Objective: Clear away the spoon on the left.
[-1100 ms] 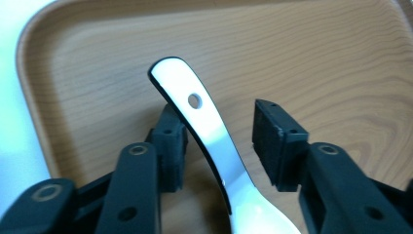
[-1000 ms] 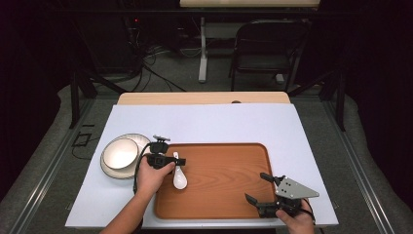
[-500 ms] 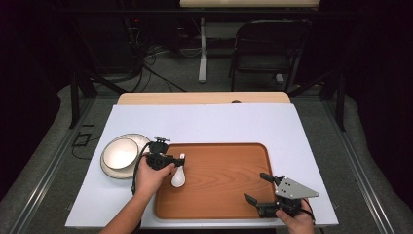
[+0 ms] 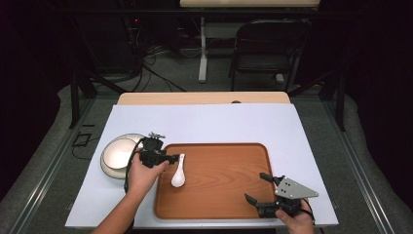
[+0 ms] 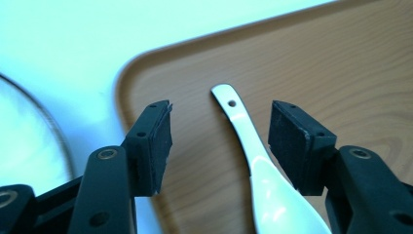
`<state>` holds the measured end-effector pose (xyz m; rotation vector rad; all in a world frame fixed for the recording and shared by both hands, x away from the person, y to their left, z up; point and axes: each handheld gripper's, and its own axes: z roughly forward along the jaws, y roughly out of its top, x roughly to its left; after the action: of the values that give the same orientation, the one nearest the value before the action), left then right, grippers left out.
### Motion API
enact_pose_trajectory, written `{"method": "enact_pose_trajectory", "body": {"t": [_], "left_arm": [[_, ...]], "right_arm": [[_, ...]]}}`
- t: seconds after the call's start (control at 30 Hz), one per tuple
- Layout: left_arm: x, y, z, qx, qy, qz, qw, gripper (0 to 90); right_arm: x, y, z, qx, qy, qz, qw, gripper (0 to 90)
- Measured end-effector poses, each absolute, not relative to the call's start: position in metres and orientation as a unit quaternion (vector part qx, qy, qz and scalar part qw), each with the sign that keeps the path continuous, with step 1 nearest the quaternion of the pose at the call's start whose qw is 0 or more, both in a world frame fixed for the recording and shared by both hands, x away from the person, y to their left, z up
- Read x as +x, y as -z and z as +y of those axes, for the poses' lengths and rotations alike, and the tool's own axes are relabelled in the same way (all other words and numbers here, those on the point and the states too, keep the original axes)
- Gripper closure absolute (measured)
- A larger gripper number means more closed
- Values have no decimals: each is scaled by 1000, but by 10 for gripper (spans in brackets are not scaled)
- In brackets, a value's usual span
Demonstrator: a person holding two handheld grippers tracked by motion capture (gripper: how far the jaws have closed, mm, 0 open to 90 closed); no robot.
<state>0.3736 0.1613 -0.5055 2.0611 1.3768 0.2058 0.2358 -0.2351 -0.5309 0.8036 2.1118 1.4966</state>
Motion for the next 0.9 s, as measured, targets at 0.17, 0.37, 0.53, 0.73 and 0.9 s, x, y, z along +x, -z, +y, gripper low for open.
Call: {"method": "enact_pose_trajectory", "body": {"t": [0.17, 0.37, 0.53, 0.73, 0.9], "left_arm": [[370, 493, 173, 782, -93, 524, 325, 409], [363, 477, 189, 776, -103, 525, 335, 409], [356, 466, 200, 773, -114, 524, 340, 408], [345, 459, 213, 767, -124, 528, 343, 408], [336, 458, 225, 765, -127, 531, 342, 408]], "right_arm": [[236, 531, -235, 290, -540, 761, 214, 154], [236, 531, -235, 291, -539, 761, 214, 154], [236, 531, -234, 291, -539, 761, 214, 154], [236, 531, -234, 291, -539, 761, 214, 154], [236, 531, -234, 291, -539, 761, 215, 153]]}}
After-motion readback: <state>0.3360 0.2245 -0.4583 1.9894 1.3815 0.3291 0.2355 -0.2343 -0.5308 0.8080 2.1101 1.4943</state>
